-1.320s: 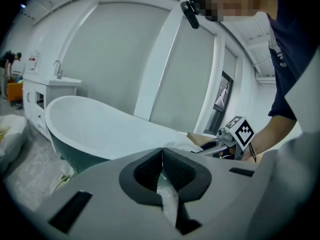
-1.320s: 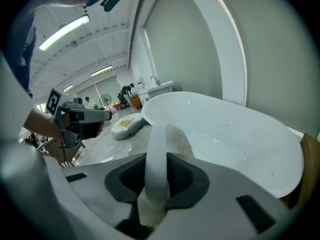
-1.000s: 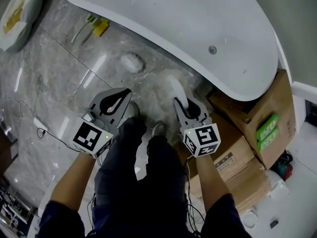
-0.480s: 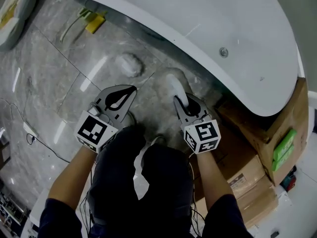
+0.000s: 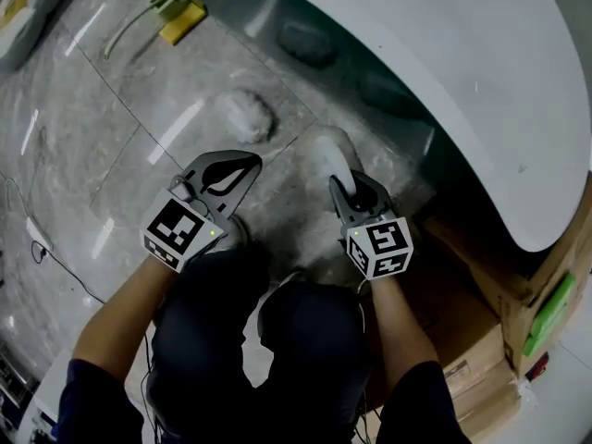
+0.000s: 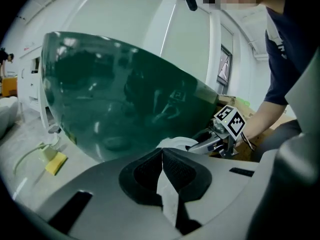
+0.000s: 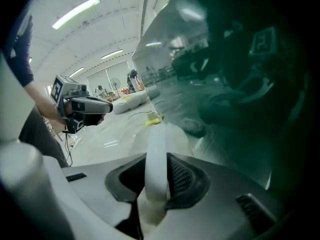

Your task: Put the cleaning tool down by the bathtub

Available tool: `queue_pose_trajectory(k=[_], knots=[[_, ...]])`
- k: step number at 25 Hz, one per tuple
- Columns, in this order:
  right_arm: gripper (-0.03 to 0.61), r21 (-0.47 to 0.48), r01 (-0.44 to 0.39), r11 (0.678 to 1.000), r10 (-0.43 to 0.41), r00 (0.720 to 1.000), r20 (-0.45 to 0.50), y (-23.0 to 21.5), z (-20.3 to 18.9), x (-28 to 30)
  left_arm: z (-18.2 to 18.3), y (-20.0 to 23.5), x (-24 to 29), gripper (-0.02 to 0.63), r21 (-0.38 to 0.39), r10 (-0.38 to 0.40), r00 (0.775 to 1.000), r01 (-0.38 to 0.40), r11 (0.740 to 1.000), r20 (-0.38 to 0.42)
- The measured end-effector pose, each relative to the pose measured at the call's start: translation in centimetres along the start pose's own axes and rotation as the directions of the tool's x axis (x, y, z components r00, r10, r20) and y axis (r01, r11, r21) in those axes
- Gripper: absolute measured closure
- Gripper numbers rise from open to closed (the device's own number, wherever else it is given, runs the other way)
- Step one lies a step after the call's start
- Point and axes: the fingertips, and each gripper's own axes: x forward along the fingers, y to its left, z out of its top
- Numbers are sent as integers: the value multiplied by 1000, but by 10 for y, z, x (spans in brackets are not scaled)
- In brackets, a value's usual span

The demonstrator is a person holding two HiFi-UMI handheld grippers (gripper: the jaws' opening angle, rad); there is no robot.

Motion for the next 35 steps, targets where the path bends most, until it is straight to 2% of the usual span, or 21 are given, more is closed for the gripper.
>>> queue_pose_trajectory(k=[5,10,23,35], knots=[[486,-18,-20,1000,20,999,-28,-10,-36,34,-44,8,21,583,5,-8,999,8,1000,-39],[486,-52,-40,998,36,996,-77,-18,-75,65,-71,12,39,583,18,-25,998,26,999,-53],[486,-72,-61,996,50,988,-145,-22,-143,110,-128,18,69,582,33,-53,991,57,998,-122],[486,-114,-26,993,4,982,-190,-37,-180,130,-157,11,78,581,13,-89,980,93,996,-177]])
